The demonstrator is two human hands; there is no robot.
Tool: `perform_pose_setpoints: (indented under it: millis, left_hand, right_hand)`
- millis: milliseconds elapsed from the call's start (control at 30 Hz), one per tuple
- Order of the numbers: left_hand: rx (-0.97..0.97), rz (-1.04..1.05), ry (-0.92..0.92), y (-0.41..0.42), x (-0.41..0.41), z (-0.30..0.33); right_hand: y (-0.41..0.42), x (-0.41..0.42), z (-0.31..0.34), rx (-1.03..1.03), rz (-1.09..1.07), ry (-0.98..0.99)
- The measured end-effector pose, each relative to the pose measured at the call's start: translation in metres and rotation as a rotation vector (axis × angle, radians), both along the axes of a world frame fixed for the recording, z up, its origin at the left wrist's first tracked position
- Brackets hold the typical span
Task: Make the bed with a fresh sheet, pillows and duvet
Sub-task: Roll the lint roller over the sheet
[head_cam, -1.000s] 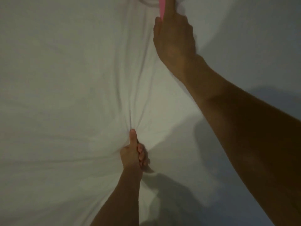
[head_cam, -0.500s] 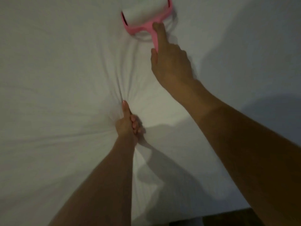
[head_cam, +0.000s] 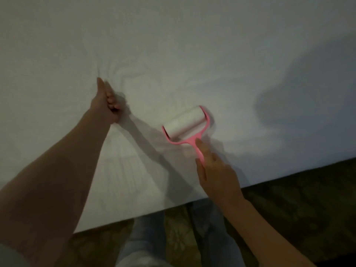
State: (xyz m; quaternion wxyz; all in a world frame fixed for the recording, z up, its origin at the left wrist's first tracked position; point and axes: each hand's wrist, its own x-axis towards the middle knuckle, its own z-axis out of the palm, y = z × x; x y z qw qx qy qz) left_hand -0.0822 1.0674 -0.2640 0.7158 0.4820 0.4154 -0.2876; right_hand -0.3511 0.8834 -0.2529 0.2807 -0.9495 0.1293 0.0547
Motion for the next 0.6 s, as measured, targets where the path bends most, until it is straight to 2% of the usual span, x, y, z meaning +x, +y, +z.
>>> perform_pose_setpoints:
  millis: [100, 200, 333, 400, 500, 600]
  left_hand:
    - [0.219, 0.033, -0.105, -0.013, -0.035, 0.008]
    - [0.332, -0.061, -0.094, -0.046, -0.084, 0.006]
    - [0.247, -0.152, -0.078, -0.088, -0.135, -0.002]
    - [0.214, -0.162, -0.079, -0.098, -0.14, -0.002]
    - [0.102, -0.083, -0.106, -0.1, -0.12, 0.005]
    - [0.025, 0.006, -0.135, -0.098, -0.086, 0.013]
  right_hand:
    - [-0.024, -0.036, 0.009, -0.043, 0.086, 0.025]
    - [-0.046, -0.073, 0.017, -0.057, 0.144, 0.084]
    - [-0.068, -0.113, 0.03, -0.013, 0.141, 0.228]
    - [-0.074, -0.127, 0.034, -0.009, 0.112, 0.22]
    - [-0.073, -0.132, 0.038, 0.037, -0.057, 0.219]
    - [-0.069, -0.103, 0.037, 0.085, -0.194, 0.282]
